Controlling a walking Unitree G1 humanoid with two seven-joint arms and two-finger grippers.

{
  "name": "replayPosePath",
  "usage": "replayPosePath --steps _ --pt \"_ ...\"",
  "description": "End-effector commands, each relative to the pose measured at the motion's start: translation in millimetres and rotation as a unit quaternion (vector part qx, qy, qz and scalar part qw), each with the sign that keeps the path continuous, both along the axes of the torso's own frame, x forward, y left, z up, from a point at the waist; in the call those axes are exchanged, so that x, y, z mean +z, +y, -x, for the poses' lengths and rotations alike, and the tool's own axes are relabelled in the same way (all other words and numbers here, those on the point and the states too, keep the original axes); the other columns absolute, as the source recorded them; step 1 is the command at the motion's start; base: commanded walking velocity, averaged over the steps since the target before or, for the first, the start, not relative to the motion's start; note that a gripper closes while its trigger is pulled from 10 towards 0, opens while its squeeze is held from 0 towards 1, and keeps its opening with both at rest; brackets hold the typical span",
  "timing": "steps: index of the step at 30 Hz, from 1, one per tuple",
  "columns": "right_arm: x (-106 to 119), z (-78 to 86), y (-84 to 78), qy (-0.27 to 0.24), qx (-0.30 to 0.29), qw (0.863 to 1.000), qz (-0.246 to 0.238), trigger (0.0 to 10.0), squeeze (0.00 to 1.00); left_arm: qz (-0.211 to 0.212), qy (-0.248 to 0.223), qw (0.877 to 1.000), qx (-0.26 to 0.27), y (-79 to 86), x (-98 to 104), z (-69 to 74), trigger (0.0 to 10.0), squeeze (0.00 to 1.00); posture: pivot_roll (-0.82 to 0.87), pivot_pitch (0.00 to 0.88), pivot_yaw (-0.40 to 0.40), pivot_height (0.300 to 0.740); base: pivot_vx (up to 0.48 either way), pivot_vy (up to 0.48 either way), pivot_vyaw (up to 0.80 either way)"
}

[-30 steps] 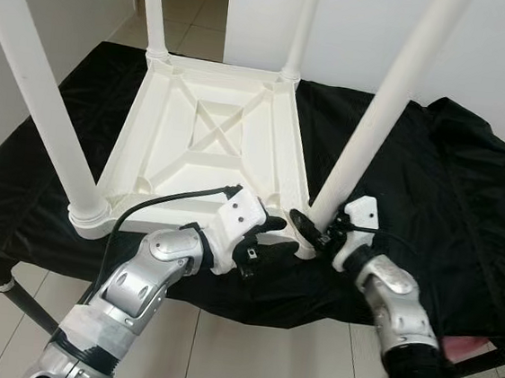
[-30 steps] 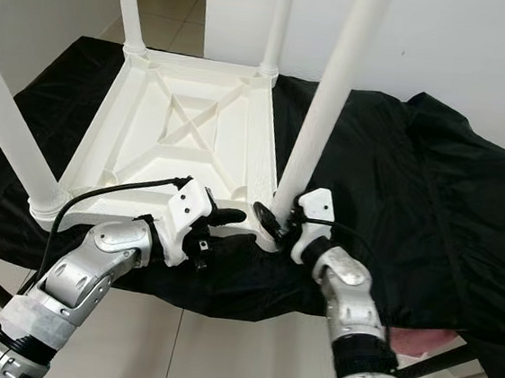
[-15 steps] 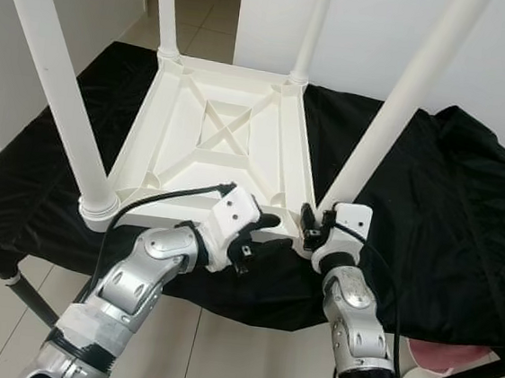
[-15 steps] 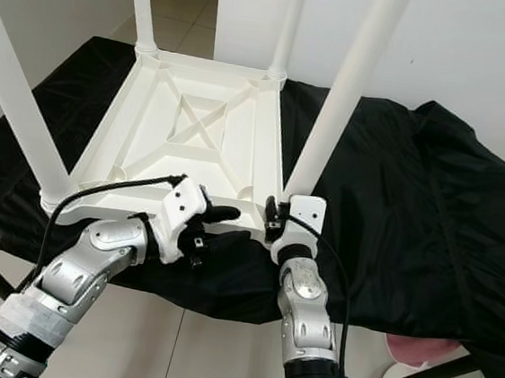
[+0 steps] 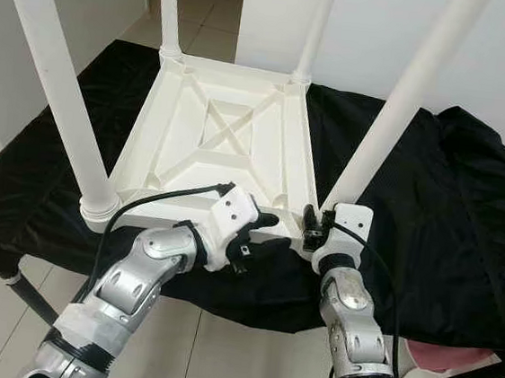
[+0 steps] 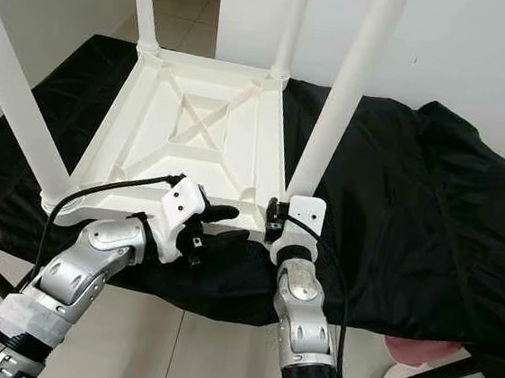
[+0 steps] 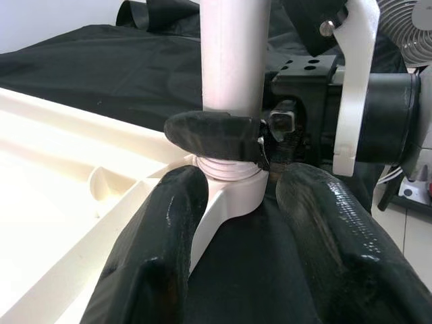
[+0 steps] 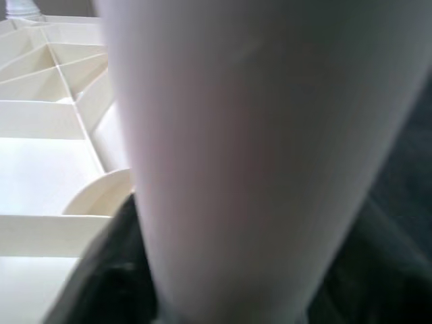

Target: Building children table

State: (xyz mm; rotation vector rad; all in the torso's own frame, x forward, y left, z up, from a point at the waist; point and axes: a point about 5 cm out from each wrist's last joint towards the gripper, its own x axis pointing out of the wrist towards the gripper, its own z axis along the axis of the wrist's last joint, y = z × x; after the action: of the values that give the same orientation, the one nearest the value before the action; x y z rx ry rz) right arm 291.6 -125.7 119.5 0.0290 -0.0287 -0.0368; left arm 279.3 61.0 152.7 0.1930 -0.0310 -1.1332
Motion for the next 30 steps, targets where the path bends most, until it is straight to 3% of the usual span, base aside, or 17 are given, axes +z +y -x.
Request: replayPosePath --steps 1,5,10,11,19,20,25,30 --pt "-6 2.2 -4.4 0.004 -0.003 1.000 0.009 10.0 1.00 -0.004 -0.008 1.000 -0.005 -2.8 -1 1.0 10.0 0.00 -0.01 0.000 -0.079 0.740 0.000 0.000 0.00" --pt "-6 1.8 -5.2 0.000 0.011 1.000 0.014 10.0 1.00 -0.003 -0.008 1.000 -0.012 -7.3 -2 3.0 10.0 0.00 -0.01 0.000 -0.080 0.740 0.000 0.000 0.00" --pt "-7 3.7 -6.8 -0.011 0.079 0.997 0.022 10.0 1.00 0.000 -0.005 1.000 -0.017 -12.0 -3 5.1 10.0 0.00 -0.01 0.000 -0.083 0.740 0.000 0.000 0.00" --pt "-7 3.6 -9.1 -0.014 0.086 0.996 0.025 10.0 0.00 -0.001 -0.005 1.000 -0.018 -12.2 -3 5.0 10.0 0.00 -0.01 0.000 -0.084 0.740 0.000 0.000 0.00" --pt "-6 1.1 -26.1 -0.033 0.163 0.984 0.063 10.0 0.00 -0.001 -0.009 1.000 -0.020 -15.8 -2 6.3 10.0 0.00 0.01 0.000 -0.097 0.740 0.000 0.000 0.00" --pt "-4 -1.4 -32.7 -0.036 0.220 0.972 0.076 10.0 0.00 0.000 -0.009 1.000 -0.020 -16.8 -3 8.3 10.0 0.00 0.01 0.000 -0.099 0.740 0.000 0.000 0.00" --pt "-3 -4.2 -37.1 -0.032 0.257 0.963 0.073 10.0 0.00 0.000 -0.009 1.000 -0.018 -17.0 -4 9.2 10.0 0.00 0.02 0.000 -0.100 0.740 0.000 0.000 0.00" --pt "-4 -17.9 -34.9 -0.007 0.333 0.939 0.087 10.0 0.00 -0.003 -0.009 1.000 -0.015 -14.8 -3 8.2 10.0 0.00 0.02 0.000 -0.094 0.740 0.000 0.000 0.00"
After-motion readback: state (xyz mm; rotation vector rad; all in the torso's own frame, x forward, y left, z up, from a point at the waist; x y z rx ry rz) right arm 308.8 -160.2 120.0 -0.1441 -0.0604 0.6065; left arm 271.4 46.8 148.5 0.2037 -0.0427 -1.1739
